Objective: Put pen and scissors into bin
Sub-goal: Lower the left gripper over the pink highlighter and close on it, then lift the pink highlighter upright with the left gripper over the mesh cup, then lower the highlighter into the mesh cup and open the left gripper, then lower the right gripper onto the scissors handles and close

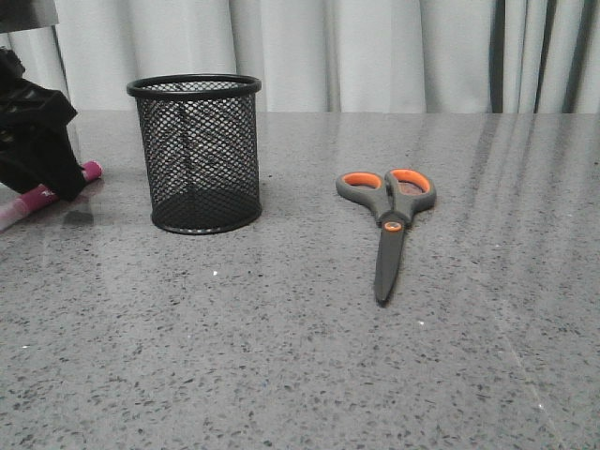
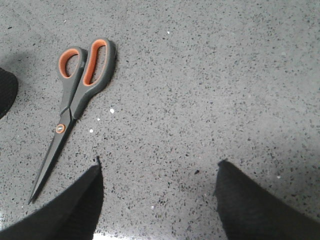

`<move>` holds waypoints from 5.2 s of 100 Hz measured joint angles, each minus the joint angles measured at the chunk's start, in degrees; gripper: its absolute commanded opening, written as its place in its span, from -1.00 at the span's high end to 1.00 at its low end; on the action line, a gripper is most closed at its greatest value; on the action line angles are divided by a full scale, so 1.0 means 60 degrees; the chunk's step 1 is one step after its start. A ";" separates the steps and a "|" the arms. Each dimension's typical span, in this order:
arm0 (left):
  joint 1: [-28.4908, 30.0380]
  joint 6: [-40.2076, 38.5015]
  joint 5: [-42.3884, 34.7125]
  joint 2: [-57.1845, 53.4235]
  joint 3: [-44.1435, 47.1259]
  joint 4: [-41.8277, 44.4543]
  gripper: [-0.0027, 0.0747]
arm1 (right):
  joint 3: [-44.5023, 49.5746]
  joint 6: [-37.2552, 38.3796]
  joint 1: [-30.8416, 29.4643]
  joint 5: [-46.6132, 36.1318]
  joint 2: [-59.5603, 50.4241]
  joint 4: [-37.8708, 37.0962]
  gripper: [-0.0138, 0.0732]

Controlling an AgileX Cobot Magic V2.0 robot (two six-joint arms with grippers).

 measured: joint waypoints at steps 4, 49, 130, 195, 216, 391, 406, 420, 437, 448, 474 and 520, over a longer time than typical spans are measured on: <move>0.0000 0.0000 0.0025 0.0000 0.0000 0.0000 0.53 | 0.0000 0.0000 0.0000 0.0000 0.0000 0.0000 -0.31; 0.0000 0.0021 0.0382 -0.0129 -0.0037 0.0039 0.99 | 0.0000 0.0000 0.0000 0.0085 0.0000 0.0006 -0.31; -0.2272 0.2975 -0.2776 -0.3319 -0.0037 -0.4376 0.99 | 0.0000 0.0000 0.0000 0.0202 0.0000 0.0022 -0.31; -0.3376 0.3239 -0.3645 -0.0918 -0.0037 -0.4487 0.98 | 0.0000 0.0000 0.0000 0.0281 0.0000 0.0043 -0.31; -0.3376 0.3344 -0.3563 -0.0918 -0.0037 -0.4368 0.95 | 0.0000 0.0000 0.0000 0.0281 0.0000 0.0043 -0.31; 0.1858 0.2458 0.0141 -0.5064 0.0048 -0.3381 -0.06 | -0.1042 -0.0708 0.0019 0.1209 0.0689 0.0482 -0.31; 0.1894 0.2458 -0.0810 -0.5661 0.1000 -0.3680 -0.06 | -0.1916 -0.0966 0.0500 0.1780 0.1389 0.0481 -0.31; 0.1894 0.2458 -0.1421 -0.6177 0.1645 -0.3926 -0.06 | -0.2595 -0.1039 0.1365 0.1764 0.2313 0.0481 -0.31; 0.1894 0.2458 -0.1562 -0.6448 0.1764 -0.3994 -0.06 | -0.2820 -0.1095 0.1795 0.1318 0.3108 0.1118 -0.31; 0.1894 0.2458 -0.1575 -0.6487 0.1764 -0.4010 -0.06 | -0.2906 -0.1131 0.1811 0.1270 0.3575 0.1610 -0.31; 0.1894 0.2458 -0.1575 -0.6487 0.1764 -0.4031 -0.06 | -0.3447 -0.0781 0.2289 0.1393 0.4518 0.1144 -0.31; 0.1894 0.2458 -0.1575 -0.6487 0.1764 -0.4038 -0.06 | -0.5667 0.4212 0.5431 0.1943 0.7408 -0.3964 -0.31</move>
